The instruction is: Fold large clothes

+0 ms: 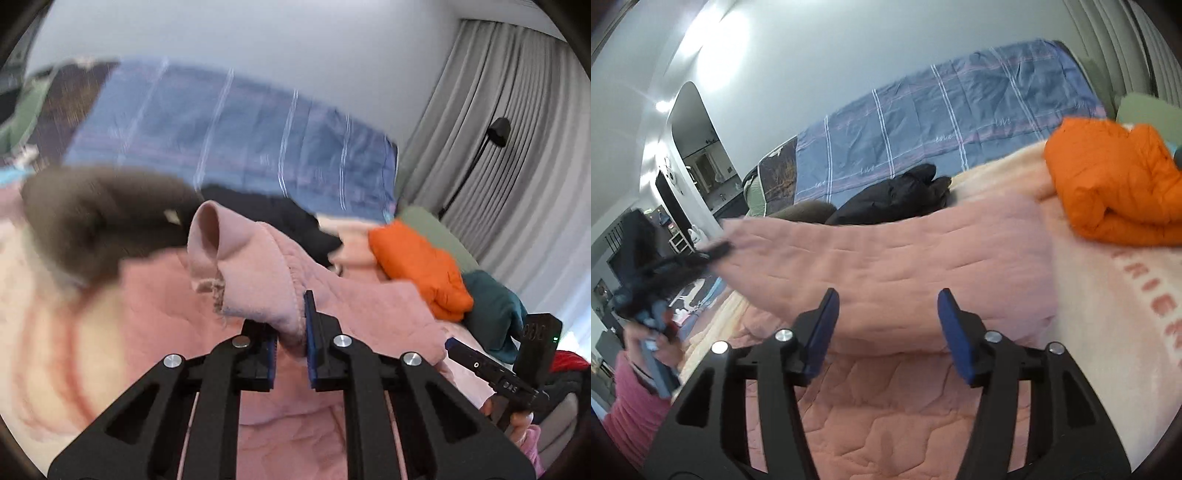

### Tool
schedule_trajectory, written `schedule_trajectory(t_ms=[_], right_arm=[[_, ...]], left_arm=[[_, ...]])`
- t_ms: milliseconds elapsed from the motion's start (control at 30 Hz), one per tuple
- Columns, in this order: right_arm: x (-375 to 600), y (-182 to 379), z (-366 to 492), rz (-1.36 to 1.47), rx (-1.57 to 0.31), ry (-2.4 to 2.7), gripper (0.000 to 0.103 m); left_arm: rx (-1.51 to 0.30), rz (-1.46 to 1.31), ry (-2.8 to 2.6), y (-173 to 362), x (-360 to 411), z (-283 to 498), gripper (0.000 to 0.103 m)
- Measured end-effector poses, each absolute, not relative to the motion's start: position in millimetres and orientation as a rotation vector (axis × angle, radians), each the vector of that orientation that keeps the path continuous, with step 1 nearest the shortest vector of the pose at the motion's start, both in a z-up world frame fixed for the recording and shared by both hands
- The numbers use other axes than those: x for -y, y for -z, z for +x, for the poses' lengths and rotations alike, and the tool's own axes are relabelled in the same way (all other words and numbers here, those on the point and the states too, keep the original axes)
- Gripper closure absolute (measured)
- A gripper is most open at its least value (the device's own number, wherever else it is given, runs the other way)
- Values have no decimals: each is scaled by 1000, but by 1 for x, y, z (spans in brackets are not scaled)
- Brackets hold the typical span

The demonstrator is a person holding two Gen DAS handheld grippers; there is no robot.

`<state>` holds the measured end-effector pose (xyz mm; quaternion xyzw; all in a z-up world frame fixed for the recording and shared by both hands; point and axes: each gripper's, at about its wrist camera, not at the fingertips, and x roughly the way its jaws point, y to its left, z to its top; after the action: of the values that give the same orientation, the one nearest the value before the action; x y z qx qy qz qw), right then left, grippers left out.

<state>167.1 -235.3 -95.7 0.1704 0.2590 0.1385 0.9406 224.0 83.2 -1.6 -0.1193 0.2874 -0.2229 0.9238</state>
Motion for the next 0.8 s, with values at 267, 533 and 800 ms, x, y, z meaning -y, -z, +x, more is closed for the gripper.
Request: schedule_trajectory(t_ms=[267,533,800], right_arm=[[245,146,202,410,-771,-111,77],[219,98,199,235,-682,-71,76],[216,157,238,166,-835,-30,76]], left_arm=[[-791,-110,174,75,-125,239,69],[-634,-92,279,32,-100,232,69],[-716,165,225,113,-41,255,54]])
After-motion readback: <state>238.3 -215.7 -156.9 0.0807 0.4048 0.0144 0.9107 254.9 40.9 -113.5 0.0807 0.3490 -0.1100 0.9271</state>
